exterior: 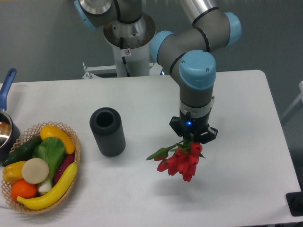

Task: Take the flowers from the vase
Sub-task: 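Carry the held tulips away from the vase and lower them over the table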

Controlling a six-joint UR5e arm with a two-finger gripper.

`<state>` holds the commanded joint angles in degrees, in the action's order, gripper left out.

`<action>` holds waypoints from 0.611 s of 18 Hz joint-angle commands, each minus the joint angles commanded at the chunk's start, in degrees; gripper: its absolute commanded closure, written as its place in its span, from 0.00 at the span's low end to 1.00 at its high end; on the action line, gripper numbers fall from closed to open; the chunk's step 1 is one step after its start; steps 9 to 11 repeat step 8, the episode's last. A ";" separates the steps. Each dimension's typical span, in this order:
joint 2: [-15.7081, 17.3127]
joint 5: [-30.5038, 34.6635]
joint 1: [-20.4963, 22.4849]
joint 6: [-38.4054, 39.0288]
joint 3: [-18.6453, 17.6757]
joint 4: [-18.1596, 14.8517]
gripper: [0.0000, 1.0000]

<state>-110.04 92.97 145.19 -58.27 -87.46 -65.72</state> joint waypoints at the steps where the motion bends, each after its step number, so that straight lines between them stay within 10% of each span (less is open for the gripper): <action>1: -0.09 0.80 0.09 0.00 1.23 -2.55 0.77; 11: -0.70 0.98 0.18 -0.62 3.44 -5.47 0.78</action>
